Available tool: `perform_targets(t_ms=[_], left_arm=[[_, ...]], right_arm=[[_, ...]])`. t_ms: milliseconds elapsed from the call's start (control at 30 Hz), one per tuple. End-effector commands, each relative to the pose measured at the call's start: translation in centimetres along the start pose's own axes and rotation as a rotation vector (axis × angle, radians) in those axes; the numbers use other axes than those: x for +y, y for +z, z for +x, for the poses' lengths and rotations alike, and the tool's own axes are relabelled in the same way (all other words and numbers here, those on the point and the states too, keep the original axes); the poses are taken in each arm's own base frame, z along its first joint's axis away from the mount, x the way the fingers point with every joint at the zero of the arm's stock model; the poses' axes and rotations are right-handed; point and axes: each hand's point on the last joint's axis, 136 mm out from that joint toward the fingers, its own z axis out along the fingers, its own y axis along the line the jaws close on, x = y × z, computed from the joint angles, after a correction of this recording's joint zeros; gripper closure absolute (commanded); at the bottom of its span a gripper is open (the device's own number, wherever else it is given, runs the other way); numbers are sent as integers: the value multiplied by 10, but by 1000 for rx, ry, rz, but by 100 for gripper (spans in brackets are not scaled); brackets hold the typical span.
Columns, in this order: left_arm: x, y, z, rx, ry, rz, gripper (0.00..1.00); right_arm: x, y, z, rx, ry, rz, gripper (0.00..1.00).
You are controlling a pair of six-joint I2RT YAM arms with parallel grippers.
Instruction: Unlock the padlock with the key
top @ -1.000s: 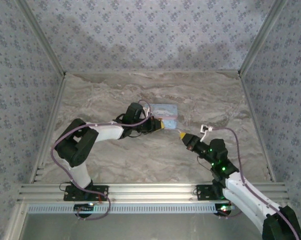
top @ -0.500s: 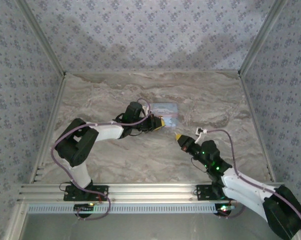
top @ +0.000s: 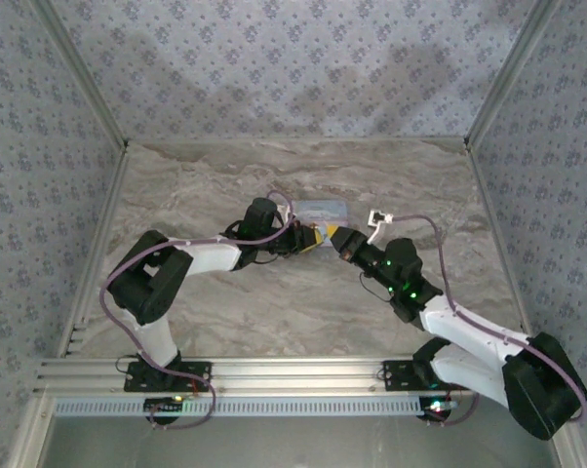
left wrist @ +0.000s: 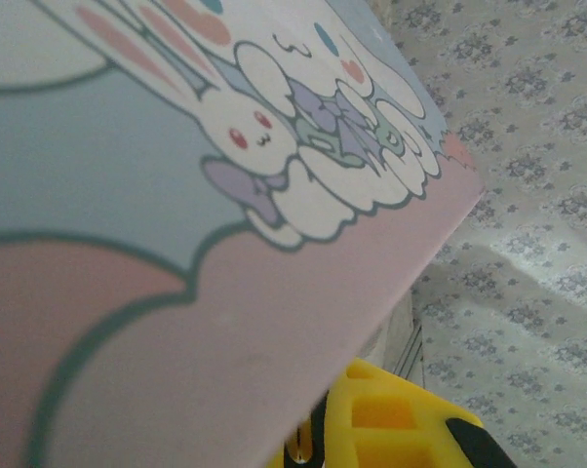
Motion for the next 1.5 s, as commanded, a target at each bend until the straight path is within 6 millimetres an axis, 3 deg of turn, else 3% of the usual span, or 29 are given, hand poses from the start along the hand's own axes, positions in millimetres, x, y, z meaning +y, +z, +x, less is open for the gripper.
perform_targets(t_ms=[0, 400, 967, 1467], left_arm=[[-24, -4, -11, -29, 29, 104, 100], [-35, -9, -17, -42, 8, 157, 100], [-33, -12, -16, -46, -9, 183, 100], [-32, -10, -15, -39, -15, 190, 100]], right_arm=[[-21, 0, 12, 35, 30, 52, 100], [-67, -1, 35, 57, 52, 130, 100], [-79, 13, 34, 36, 61, 126, 100], [-73, 23, 31, 36, 57, 92, 100]])
